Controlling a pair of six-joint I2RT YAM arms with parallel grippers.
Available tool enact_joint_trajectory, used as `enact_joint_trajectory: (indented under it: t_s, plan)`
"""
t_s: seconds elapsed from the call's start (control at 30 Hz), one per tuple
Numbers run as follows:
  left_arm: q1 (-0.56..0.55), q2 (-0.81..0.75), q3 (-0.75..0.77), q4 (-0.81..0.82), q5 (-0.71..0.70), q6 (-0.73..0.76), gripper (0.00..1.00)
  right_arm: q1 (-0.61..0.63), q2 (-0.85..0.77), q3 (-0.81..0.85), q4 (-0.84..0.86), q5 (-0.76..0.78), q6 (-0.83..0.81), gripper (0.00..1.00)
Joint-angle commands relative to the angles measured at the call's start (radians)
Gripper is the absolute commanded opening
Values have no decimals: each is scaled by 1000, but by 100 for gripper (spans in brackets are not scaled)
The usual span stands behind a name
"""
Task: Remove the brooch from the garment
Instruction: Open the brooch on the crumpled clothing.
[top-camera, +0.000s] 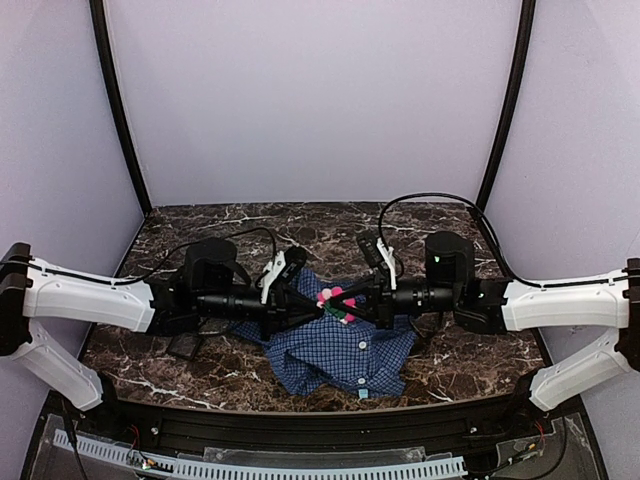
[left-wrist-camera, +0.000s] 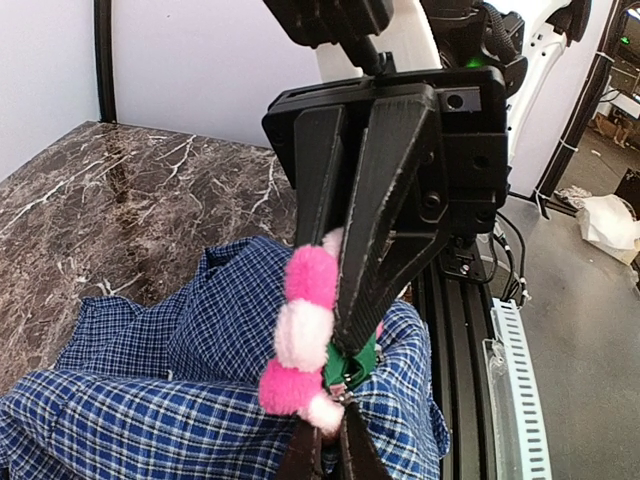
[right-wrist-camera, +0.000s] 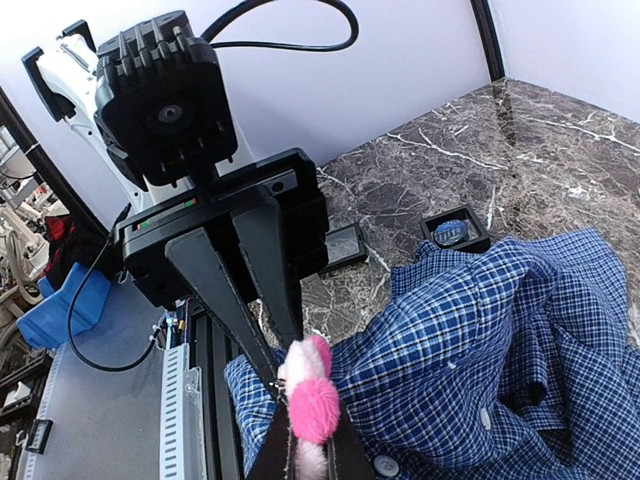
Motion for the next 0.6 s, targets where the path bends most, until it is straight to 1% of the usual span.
enact_joint_trajectory:
  t_s: [0.0,0.03,0.07,0.13,0.2,0.23,0.3,0.33,0.43,0.57]
  plan:
    - [-7,-11,-15,102,82,-14,1,-2,12,-20,43,12,7,0]
    - [-7,-15,-19,104,81,-18,1,-2,9,-24,37,24,3,0]
    - [-5,-21,-21,100,73,-30,1,-2,0,-27,32,37,-3,5]
    - [-2,-26,-25,84,50,-53,1,-2,-16,-38,30,49,-17,21]
    - [5,-28,-22,57,23,-81,1,-2,-31,-42,16,63,-34,33]
    - [6,-28,-18,30,5,-88,1,-1,-36,-41,4,73,-45,38]
    - [8,-26,-9,-12,-21,-102,1,1,-44,-38,-19,88,-67,45]
    - [9,-25,-4,-23,-29,-111,1,3,-45,-37,-28,93,-78,47]
    - [10,-25,0,-56,-64,-123,1,15,-43,-26,-55,101,-104,47]
    - [13,-28,13,-82,-74,-144,1,44,-13,-6,-75,105,-129,50]
